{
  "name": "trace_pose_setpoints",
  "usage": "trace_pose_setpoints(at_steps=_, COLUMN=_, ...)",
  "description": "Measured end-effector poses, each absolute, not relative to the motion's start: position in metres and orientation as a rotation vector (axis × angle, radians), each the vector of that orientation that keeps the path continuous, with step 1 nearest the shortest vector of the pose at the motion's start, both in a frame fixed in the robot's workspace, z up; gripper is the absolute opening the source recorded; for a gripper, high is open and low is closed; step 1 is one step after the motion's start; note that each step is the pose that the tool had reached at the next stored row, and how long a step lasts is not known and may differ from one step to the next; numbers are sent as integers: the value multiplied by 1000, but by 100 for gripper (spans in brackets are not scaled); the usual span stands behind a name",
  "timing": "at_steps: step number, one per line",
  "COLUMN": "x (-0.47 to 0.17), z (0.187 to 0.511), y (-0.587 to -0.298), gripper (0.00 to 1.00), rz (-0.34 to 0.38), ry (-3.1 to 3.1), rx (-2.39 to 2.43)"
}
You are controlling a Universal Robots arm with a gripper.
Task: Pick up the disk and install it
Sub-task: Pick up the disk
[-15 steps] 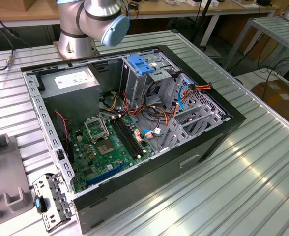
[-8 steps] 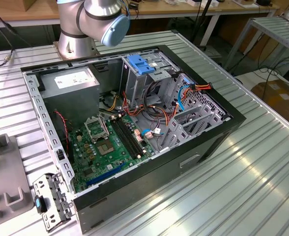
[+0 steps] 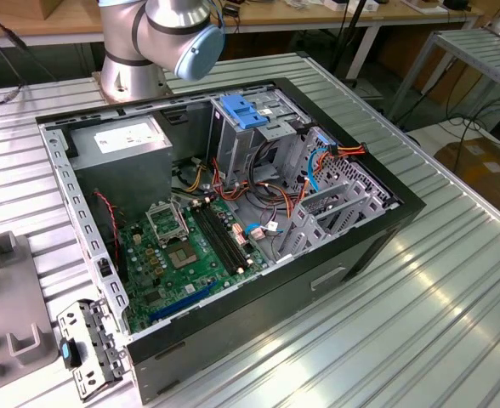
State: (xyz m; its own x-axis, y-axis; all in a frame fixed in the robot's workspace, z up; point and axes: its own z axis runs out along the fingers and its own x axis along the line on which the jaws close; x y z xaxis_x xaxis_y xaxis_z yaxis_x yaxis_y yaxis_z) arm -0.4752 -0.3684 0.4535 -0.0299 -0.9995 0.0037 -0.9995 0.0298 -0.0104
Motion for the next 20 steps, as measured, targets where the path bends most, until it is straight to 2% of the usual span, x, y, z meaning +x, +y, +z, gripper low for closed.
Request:
trace_pose_setpoints(at_steps=9, x=-475, z=479, y=-368, gripper=37, rz=-22, ry=2254, rx=-2188)
trace_pose_setpoints(at_steps=20, x=-474, z=482, y=-368, gripper=37, rz=-23, ry=2254, rx=-2188)
